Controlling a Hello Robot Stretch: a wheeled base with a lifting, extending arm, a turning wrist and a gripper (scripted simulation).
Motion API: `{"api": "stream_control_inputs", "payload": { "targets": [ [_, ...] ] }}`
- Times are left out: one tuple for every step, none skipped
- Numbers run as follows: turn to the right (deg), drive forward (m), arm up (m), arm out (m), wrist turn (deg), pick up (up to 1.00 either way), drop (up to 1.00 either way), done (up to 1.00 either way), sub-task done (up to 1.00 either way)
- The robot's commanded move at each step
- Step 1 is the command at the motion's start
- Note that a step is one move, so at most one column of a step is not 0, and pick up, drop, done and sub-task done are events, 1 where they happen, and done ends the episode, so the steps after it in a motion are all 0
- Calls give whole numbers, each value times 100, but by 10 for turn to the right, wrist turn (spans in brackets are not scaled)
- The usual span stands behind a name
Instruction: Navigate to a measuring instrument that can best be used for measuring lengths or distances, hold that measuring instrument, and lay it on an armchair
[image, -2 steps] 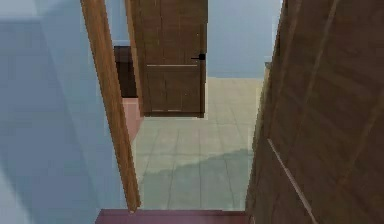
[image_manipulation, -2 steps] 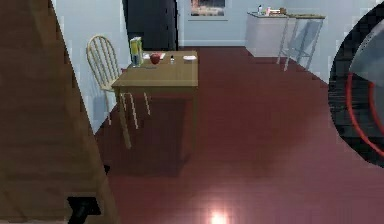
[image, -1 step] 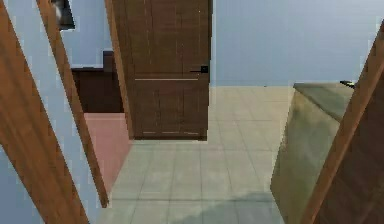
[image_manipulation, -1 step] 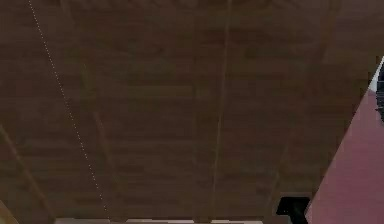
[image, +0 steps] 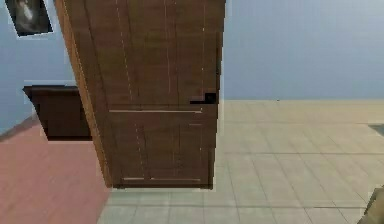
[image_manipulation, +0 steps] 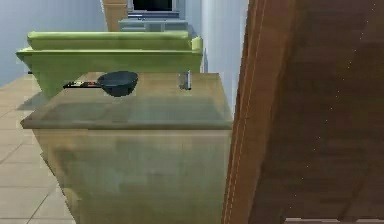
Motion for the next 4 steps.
{"api": "stream_control_inputs", "payload": {
  "targets": [
    [450, 0, 0, 0, 0, 0, 0, 0, 0],
    [180, 0, 0, 0, 0, 0, 0, 0, 0],
    [0, 35, 0, 0, 0, 0, 0, 0, 0],
    [-420, 0, 0, 0, 0, 0, 0, 0, 0]
  ]
}}
